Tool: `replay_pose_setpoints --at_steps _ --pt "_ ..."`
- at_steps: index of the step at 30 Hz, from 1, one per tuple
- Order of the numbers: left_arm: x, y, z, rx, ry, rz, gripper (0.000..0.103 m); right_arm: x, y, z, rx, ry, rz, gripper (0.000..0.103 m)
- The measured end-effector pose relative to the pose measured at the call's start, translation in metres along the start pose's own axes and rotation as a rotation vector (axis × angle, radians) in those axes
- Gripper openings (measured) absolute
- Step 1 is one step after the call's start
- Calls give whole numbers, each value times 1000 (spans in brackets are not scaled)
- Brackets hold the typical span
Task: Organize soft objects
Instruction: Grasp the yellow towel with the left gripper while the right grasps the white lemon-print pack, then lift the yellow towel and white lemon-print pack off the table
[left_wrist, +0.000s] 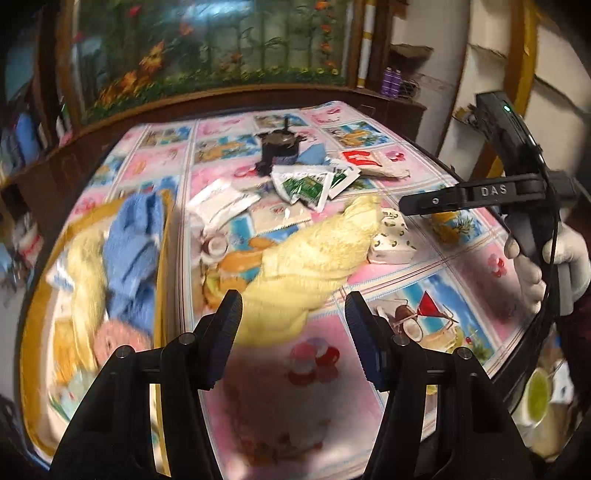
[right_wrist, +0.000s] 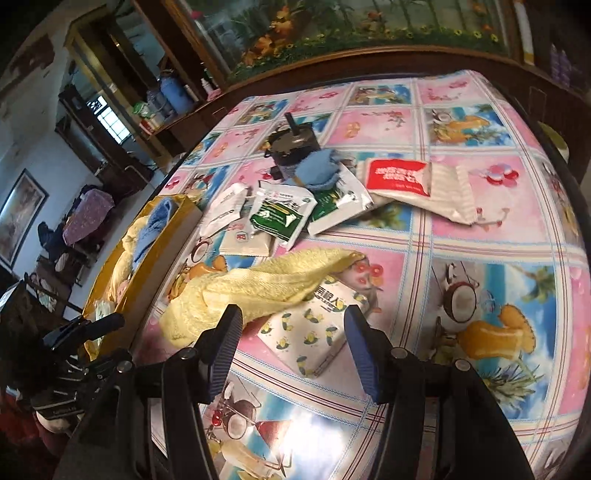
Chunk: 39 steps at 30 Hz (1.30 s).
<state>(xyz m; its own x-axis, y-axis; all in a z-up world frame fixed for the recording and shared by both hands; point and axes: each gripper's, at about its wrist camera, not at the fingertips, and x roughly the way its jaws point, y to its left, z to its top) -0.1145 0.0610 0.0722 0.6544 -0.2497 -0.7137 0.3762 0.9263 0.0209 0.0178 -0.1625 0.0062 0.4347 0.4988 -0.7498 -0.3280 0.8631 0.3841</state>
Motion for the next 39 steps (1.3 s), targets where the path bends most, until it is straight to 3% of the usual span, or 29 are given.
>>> replay_pose_setpoints --at_steps 2,4,8,13,18,21,25,27,30,35,39 --pt "13 -15 15 156 -21 9 58 5 -11 1 55 -5 -16 57" --pt "32 -21 25 257 8 -24 58 13 -10 0 71 -1 -39 57" --pt "72 -19 37 350 103 -56 58 24 1 -8 58 13 -63 57" --pt "105 -19 49 360 154 -102 58 42 13 -4 20 16 -149 58" --pt "130 -27 50 347 209 -91 64 48 12 4 2 2 -202 58" --pt "133 -23 53 263 240 -131 54 46 5 3 8 16 -182 57" --pt "120 -26 47 226 262 -188 54 32 -8 -1 15 23 -252 60" --pt "113 -26 45 217 257 -174 54 24 -19 -2 30 18 -294 62" --pt "106 -21 49 166 245 -205 55 15 -29 -2 66 -4 -270 62" --pt "117 -23 52 153 234 -138 57 23 -15 9 26 -21 -240 67" --pt "132 -26 49 122 257 -100 59 48 -3 18 -63 12 -300 68"
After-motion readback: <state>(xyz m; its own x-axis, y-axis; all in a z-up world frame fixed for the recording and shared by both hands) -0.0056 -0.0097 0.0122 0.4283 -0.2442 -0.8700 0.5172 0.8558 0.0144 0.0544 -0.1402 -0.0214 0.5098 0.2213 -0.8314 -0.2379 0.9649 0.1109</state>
